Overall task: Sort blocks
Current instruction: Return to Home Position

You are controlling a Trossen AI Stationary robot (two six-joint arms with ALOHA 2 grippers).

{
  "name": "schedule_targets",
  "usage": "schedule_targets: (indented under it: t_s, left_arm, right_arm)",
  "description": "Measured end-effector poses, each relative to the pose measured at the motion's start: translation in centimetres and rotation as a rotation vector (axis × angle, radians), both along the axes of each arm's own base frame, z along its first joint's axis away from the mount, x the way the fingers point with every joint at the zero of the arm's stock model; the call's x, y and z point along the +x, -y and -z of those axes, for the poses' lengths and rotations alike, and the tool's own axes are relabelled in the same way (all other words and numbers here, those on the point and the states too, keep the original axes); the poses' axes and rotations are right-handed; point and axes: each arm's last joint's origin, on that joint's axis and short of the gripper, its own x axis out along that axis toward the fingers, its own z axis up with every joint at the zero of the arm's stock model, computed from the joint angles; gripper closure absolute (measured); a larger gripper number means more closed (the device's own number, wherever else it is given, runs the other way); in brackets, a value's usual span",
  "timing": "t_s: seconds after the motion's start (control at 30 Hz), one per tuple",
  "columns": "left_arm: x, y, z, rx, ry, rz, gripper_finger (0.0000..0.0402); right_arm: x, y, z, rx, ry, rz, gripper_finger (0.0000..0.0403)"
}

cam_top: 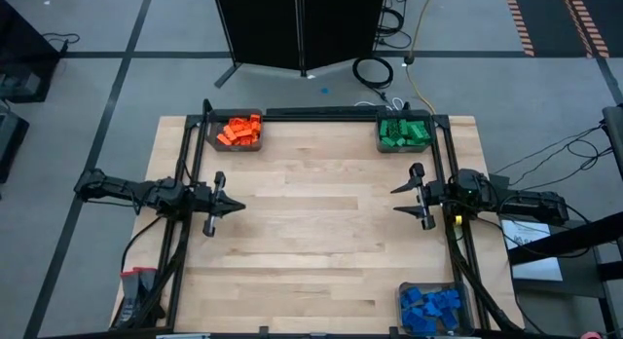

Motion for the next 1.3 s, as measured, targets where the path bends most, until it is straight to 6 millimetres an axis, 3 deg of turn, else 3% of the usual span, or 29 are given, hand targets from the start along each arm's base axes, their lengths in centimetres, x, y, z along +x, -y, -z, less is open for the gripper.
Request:
schedule_targets:
  t_s: [1.3]
  left_arm:
    - [0.00, 0.00, 0.01, 0.000, 0.000, 0.001, 0.0401]
  right_arm:
    - [0.00, 0.00, 0.01, 0.000, 0.000, 0.000, 0.0188]
